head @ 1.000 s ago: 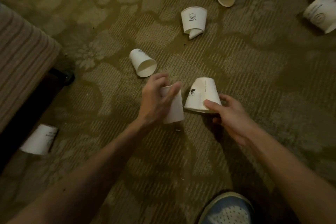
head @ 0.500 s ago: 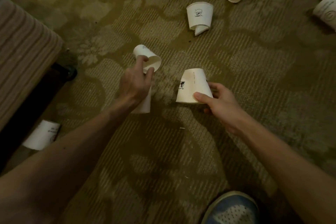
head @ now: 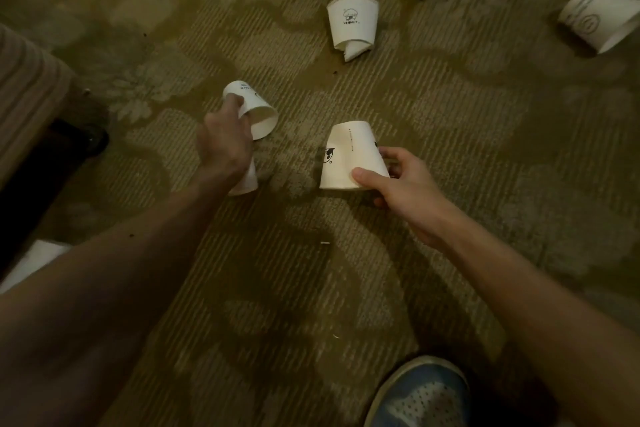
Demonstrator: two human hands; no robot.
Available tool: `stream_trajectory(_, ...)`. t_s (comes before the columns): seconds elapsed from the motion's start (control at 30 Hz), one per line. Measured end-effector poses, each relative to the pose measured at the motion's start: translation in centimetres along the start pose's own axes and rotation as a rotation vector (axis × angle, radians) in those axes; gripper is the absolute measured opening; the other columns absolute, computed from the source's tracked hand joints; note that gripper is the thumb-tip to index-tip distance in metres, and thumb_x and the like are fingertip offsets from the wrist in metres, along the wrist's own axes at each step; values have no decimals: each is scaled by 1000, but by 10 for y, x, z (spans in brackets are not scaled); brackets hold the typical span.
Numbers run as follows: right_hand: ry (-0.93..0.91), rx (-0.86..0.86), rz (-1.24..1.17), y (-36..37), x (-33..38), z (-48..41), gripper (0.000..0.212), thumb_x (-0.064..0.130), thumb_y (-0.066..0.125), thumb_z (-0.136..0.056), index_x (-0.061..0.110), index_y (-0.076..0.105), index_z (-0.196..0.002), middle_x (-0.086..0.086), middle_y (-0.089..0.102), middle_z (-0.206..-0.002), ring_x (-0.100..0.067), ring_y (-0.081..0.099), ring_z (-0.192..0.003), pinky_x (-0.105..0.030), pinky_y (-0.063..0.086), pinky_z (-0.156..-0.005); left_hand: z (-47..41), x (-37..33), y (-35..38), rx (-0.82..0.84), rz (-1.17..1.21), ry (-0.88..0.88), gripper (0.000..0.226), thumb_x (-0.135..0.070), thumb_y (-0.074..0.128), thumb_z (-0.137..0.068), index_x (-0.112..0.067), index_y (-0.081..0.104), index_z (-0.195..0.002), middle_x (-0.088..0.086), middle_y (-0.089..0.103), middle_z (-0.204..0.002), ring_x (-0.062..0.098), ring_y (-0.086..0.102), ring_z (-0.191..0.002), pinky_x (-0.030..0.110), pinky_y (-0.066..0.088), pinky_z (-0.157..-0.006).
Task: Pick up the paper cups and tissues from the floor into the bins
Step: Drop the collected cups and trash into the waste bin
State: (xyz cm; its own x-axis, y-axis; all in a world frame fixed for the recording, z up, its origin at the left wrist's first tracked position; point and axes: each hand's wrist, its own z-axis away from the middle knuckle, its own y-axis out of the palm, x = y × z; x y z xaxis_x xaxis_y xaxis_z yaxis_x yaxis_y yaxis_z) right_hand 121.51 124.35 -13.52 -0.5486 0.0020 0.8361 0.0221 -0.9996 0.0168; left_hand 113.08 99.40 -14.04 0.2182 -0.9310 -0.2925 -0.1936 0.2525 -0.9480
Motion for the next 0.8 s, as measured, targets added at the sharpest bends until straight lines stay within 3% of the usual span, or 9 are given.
stream_trajectory(0.13,-6,-17,2,-5,2,0,64,26,77,-82,21,46,-138,0,63,-116,-17,65,-100,-28,51,-71,4,-1,-5,-53,93,67,22,-23,49,-100,-12,63,-114,13,70,-95,28,66,-84,42,54,-69)
stream_trajectory(0.27,4,10,-42,-6,7,3,65,29,76,-83,22,45,-140,1,61,-121,-17,64,-103,-28,50,-70,15,-21,-10,-19,166,172,19,-22,57,-97,-9,69,-103,6,70,-88,16,60,-74,25,41,-59)
stream_trajectory(0.4,118,47,-340,-20,21,8,58,29,70,-86,21,46,-138,-5,67,-119,-20,67,-104,-31,55,-70,29,-46,-21,90,272,253,19,-33,65,-91,-16,74,-91,-10,62,-72,1,49,-59,16,32,-52)
stream_trajectory(0.53,107,41,-555,-44,34,18,44,28,66,-87,16,55,-128,-9,70,-116,-23,70,-102,-44,59,-78,42,-68,-38,174,440,329,20,-38,69,-88,-23,66,-75,-8,57,-61,-1,49,-55,18,40,-50)
stream_trajectory(0.8,-5,38,-620,-94,61,54,46,31,60,-91,16,50,-134,-17,65,-123,-31,69,-105,-45,58,-80,70,-131,-63,253,601,546,22,-33,58,-97,-18,55,-81,-2,54,-65,2,47,-59,23,39,-54)
